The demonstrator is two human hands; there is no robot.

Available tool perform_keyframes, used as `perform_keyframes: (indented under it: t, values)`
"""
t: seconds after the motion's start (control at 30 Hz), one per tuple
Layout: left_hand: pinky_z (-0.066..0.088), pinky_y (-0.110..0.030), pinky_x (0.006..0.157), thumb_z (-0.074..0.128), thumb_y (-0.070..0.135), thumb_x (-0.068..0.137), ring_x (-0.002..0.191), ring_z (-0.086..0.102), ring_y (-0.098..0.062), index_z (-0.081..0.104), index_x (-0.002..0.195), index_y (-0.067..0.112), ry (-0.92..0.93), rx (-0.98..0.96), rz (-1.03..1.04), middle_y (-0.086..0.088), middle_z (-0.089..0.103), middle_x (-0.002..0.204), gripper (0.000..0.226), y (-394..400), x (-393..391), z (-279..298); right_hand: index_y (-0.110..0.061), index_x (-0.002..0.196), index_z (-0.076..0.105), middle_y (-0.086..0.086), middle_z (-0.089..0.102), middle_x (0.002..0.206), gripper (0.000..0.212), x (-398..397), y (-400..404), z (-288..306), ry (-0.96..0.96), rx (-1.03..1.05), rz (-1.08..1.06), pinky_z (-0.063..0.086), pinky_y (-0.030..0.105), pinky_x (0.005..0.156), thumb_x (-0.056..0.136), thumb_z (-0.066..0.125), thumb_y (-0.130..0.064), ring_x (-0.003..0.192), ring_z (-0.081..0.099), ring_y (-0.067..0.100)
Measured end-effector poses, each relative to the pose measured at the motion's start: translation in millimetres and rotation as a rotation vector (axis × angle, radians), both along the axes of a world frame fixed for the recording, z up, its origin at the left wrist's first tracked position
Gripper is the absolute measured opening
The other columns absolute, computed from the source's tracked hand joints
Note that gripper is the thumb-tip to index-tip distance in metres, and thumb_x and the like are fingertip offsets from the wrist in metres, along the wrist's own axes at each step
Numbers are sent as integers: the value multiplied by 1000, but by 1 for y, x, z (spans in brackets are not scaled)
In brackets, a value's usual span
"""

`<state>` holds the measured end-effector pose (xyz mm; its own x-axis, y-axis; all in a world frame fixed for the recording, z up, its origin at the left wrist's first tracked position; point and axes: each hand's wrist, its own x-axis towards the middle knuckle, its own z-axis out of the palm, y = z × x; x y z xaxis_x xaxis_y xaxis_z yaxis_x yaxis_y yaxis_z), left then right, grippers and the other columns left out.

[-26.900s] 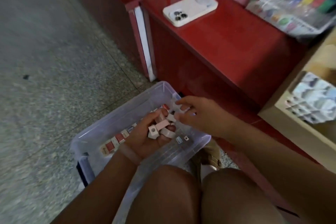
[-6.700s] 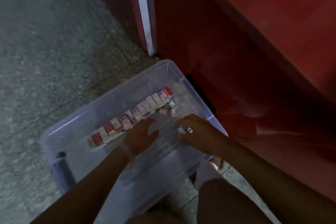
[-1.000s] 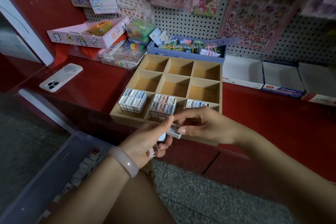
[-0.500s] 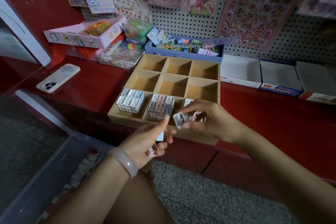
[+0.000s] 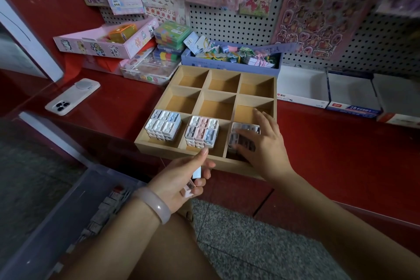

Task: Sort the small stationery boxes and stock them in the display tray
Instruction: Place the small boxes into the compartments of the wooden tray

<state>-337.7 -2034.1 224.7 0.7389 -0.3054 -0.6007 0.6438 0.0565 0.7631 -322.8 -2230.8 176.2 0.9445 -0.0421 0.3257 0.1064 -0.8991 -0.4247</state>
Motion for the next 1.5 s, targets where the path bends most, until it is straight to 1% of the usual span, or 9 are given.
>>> perform_keyframes:
  t: [0.27, 0.47, 0.73, 0.93, 1.03, 1.13, 1.23, 1.33, 1.5]
  values:
    - [30, -14, 34, 59, 41, 69, 41, 40, -5, 62, 88, 1, 57, -76, 44, -2, 54, 57, 45, -1, -1, 2, -16, 118, 65, 22, 35, 146, 49, -1, -1, -1, 13, -85, 42, 38, 58, 97, 73, 78, -27, 133, 33, 44]
    - [29, -14, 33, 58, 41, 73, 40, 40, -5, 61, 88, 2, 83, -104, 73, -2, 55, 56, 42, 0, 0, 2, -12, 97, 73, 21, 48, 136, 24, -7, -8, 1, -100, -115, 92, 46, 55, 89, 75, 77, -19, 123, 46, 43]
    - [31, -14, 33, 59, 40, 70, 40, 41, -5, 61, 89, 1, 83, -125, 57, -3, 56, 58, 43, 0, 0, 1, -13, 86, 72, 21, 54, 127, 19, -5, -5, 5, -121, -182, 137, 47, 52, 82, 69, 80, -15, 118, 49, 44]
    - [31, -14, 33, 58, 40, 71, 41, 40, -5, 61, 89, 1, 87, -136, 61, -3, 55, 59, 43, 0, 0, 1, -14, 89, 71, 20, 56, 126, 21, -4, -5, 3, -112, -167, 120, 47, 50, 82, 70, 80, -17, 118, 50, 43]
    - [32, -14, 34, 53, 42, 82, 41, 41, -6, 60, 94, 1, 117, -170, 73, -4, 55, 61, 44, -1, 0, 0, -14, 93, 71, 20, 55, 126, 26, -4, -6, 3, -103, -177, 131, 47, 51, 83, 69, 81, -17, 119, 49, 43]
    - [33, -16, 35, 36, 36, 99, 45, 40, -9, 58, 102, -1, 165, -233, 104, -8, 57, 63, 43, -2, 1, 1, -12, 97, 70, 20, 55, 126, 26, -6, -5, 7, -110, -137, 151, 47, 51, 84, 73, 77, -20, 117, 50, 43]
    - [34, -17, 38, 31, 27, 101, 51, 39, -11, 56, 106, -3, 174, -273, 129, -12, 61, 67, 40, -4, 1, 2, -13, 99, 70, 14, 56, 122, 25, -11, 2, 17, -112, 30, 259, 48, 42, 86, 80, 67, -30, 110, 54, 33]
    - [36, -19, 38, 36, 19, 98, 50, 41, -13, 54, 98, 0, 163, -270, 149, -10, 55, 69, 26, -7, 0, 2, -17, 108, 69, 4, 58, 119, 42, -16, 14, 24, -2, 150, 457, 40, 27, 94, 81, 57, -46, 112, 53, 19]
    - [35, -20, 37, 40, 10, 98, 50, 40, -14, 50, 88, 3, 127, -200, 175, -7, 44, 64, 16, -12, -2, -1, -16, 110, 68, 2, 61, 110, 50, -20, 23, 25, 62, 147, 542, 40, 23, 89, 76, 57, -51, 105, 55, 20]
